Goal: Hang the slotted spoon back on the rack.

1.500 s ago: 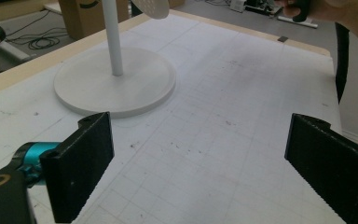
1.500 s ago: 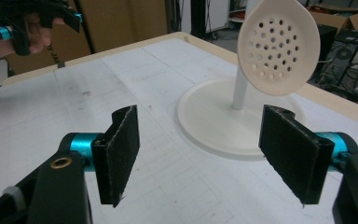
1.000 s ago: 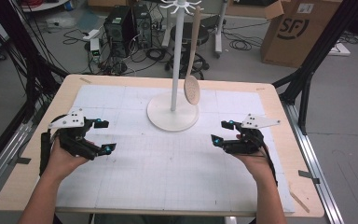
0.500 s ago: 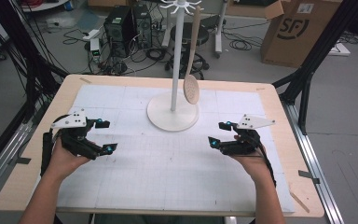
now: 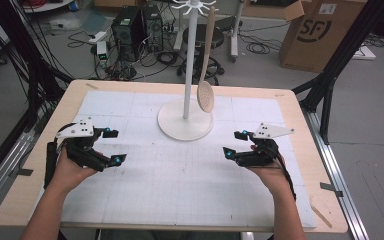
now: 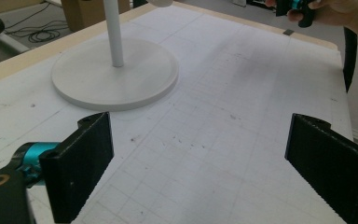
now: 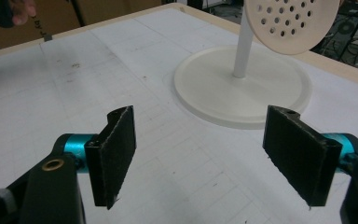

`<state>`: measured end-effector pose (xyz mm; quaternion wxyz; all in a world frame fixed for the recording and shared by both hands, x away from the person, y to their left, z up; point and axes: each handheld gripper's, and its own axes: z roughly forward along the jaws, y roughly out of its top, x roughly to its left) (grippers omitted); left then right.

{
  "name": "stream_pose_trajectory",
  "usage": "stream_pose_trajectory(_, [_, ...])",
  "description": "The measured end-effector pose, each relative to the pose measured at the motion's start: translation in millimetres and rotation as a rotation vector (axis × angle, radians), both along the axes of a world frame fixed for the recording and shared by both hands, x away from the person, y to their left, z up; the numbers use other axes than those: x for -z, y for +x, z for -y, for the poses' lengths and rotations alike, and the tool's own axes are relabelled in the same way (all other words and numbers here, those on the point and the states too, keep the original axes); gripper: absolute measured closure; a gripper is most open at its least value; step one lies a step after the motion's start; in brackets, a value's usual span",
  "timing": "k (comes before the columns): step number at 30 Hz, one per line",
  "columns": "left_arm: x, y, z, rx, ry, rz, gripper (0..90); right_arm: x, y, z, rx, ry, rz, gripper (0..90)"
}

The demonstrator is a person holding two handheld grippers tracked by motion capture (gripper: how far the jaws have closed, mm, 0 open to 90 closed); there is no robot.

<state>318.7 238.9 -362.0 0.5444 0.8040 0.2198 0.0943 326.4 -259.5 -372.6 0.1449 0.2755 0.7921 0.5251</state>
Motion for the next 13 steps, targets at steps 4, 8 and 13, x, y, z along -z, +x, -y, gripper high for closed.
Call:
stream_pose_trajectory(4, [0.7, 0.0, 1.1, 0.000, 0.006, -0.005, 8.4, -0.6, -1.0, 0.3, 0.002, 0.004, -0.008, 25.0])
stream_pose_trajectory(8, [1.3, 0.3, 2.0, -0.002, 0.010, -0.006, 8.4, -0.4, -0.6, 0.3, 0.001, 0.000, -0.003, 25.0])
stream_pose_trajectory(13, [0.7, 0.4, 0.6, -0.004, 0.009, -0.003, 8.4, -0.5, -0.8, 0.2, -0.003, 0.002, -0.001, 25.0])
